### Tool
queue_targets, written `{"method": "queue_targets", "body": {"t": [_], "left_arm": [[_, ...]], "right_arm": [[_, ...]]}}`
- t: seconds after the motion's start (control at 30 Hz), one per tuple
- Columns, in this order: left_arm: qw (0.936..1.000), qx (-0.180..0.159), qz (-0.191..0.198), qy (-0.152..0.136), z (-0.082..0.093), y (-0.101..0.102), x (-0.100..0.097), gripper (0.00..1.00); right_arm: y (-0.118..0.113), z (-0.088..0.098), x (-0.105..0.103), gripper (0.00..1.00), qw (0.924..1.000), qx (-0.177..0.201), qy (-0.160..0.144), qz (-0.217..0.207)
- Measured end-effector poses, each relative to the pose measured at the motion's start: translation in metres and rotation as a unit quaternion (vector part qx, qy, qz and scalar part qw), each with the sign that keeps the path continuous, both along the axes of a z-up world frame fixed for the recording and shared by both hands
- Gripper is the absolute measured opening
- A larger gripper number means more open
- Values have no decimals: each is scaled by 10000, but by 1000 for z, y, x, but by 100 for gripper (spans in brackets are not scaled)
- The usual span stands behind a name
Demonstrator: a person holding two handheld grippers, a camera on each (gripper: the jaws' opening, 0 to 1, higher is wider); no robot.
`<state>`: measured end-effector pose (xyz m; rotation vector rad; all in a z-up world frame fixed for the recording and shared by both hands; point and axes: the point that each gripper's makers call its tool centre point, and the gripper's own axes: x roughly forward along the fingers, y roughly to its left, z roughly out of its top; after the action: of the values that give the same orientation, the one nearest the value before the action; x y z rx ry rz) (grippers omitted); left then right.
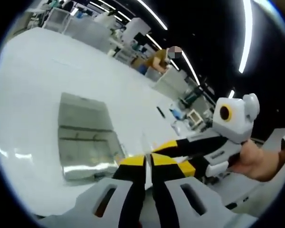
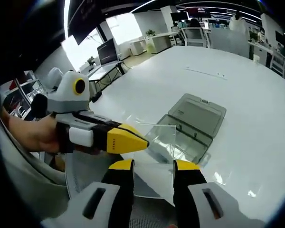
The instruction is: Insert the divider into the dual guide fixture by aligning both edges with the guide slots and pushing it downward to the bottom, including one-sided entry, uneven engagement, binding, and posture correction.
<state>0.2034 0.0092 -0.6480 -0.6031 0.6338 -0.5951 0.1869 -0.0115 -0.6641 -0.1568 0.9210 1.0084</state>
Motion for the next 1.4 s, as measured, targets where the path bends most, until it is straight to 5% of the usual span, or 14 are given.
{"method": "queue_targets", "body": {"t": [0.93,1.4], "left_arm": [[9991,-366,-61,226,3,-5,-1,0],[9979,-282,-557,173,3,-6,-6,0]], "right_arm": [[-2,0,1,29,9995,-71,-262,164],[-4,8,5,33,9977,363,-166,546]]}}
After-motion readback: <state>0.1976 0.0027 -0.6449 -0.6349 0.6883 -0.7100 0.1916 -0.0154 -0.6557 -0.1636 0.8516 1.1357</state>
